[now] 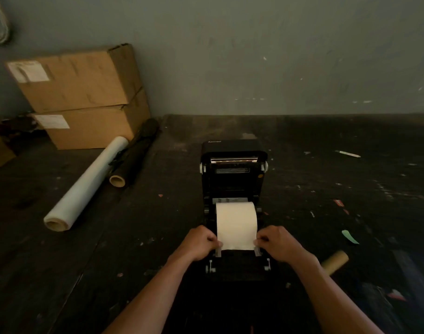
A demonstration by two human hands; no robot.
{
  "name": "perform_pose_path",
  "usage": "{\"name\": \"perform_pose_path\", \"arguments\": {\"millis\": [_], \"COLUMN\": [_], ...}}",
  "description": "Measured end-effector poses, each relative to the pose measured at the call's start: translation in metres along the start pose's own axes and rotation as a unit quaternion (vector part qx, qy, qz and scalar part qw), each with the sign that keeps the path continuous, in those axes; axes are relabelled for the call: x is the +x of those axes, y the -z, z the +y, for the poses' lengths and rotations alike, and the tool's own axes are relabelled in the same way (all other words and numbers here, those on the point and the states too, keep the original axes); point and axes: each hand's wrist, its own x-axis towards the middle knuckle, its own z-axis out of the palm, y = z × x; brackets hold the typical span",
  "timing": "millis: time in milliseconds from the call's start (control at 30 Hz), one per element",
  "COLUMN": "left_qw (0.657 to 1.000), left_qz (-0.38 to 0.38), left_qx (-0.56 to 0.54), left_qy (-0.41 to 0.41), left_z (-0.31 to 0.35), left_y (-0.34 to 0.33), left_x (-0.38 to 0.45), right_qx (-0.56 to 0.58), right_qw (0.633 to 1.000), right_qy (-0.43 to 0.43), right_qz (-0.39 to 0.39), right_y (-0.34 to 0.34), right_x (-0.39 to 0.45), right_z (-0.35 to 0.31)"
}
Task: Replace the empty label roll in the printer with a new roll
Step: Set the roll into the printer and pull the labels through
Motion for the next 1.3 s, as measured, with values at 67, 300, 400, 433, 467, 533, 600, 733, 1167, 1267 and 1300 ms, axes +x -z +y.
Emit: {"name": "perform_pose_path", "arguments": {"millis": [67, 300, 400, 433, 467, 533, 600, 733, 1167, 1267, 1300], "left_qw": [1.0, 0.999, 0.999, 0.999, 0.998, 0.997, 0.997, 0.996, 0.994, 0.992, 0.993], "left_qz": [-0.004, -0.026, -0.033, -0.037, -0.043, -0.058, -0.07, -0.072, -0.085, -0.099, -0.099], "left_qx": [0.004, 0.023, 0.033, 0.036, 0.038, 0.041, 0.043, 0.049, 0.05, 0.058, 0.051], "left_qy": [0.001, -0.001, -0.007, -0.007, -0.006, -0.002, 0.005, 0.018, 0.042, 0.048, 0.051], "left_z": [0.001, 0.004, 0.004, 0.004, 0.003, 0.003, 0.004, 0.007, 0.012, 0.014, 0.013], "left_y": [0.0, 0.006, 0.007, 0.008, 0.009, 0.01, 0.012, 0.013, 0.016, 0.019, 0.019], "left_x": [0.001, 0.003, 0.005, 0.005, 0.005, 0.005, 0.005, 0.008, 0.006, 0.009, 0.009], "right_qx": [0.003, 0.049, 0.054, 0.056, 0.058, 0.057, 0.051, 0.022, 0.089, 0.097, 0.094], "right_qw": [1.0, 0.998, 0.997, 0.996, 0.996, 0.996, 0.997, 1.0, 0.996, 0.995, 0.995], "right_qy": [-0.002, -0.001, 0.003, 0.005, 0.007, 0.009, 0.004, -0.006, -0.024, -0.019, -0.02], "right_qz": [-0.003, 0.049, 0.061, 0.064, 0.066, 0.061, 0.051, 0.014, -0.009, 0.005, 0.003], "right_y": [-0.001, -0.008, -0.009, -0.009, -0.01, -0.01, -0.01, -0.007, 0.002, -0.001, -0.001], "right_x": [0.0, -0.006, -0.008, -0.009, -0.009, -0.008, -0.006, 0.0, 0.001, -0.003, -0.002], "right_z": [0.0, 0.001, 0.002, 0.002, 0.002, 0.003, 0.004, 0.002, 0.0, 0.002, 0.002]}}
